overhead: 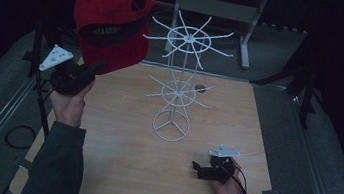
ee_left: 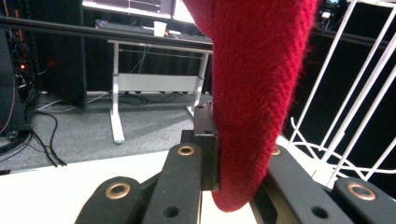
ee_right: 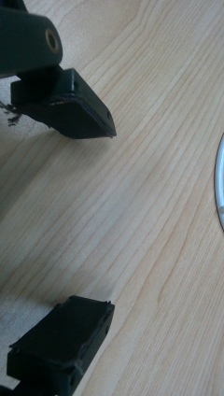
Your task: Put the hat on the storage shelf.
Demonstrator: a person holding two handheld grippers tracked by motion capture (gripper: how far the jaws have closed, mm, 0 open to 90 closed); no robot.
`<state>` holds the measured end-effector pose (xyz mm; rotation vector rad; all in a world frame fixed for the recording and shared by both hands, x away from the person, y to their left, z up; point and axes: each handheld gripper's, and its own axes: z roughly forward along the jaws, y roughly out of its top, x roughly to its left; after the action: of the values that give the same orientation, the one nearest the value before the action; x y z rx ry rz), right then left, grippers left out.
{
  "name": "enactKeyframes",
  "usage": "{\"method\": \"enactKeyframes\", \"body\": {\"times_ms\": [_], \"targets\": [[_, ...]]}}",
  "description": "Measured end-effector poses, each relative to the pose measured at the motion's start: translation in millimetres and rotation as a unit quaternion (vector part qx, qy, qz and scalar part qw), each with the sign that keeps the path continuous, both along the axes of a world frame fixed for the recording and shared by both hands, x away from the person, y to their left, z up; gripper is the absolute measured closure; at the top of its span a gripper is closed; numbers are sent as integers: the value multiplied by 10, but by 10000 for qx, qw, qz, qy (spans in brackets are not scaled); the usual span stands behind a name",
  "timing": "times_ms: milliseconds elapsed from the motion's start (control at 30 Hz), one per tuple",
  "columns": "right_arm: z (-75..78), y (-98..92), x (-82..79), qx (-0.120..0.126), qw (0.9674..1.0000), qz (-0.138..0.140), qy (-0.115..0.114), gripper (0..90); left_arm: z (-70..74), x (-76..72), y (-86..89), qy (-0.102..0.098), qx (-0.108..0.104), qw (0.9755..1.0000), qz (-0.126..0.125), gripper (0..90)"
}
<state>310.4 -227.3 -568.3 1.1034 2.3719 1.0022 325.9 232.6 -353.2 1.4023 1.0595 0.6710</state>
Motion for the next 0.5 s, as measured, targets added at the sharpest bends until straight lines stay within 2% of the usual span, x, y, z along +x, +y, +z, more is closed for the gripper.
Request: {"method": "enactKeyframes", "body": {"times_ms": [500], "targets": [[0, 0, 0, -2, 10000, -1, 1, 132, -2, -20, -53, -64, 58, 10000, -22, 860]]}}
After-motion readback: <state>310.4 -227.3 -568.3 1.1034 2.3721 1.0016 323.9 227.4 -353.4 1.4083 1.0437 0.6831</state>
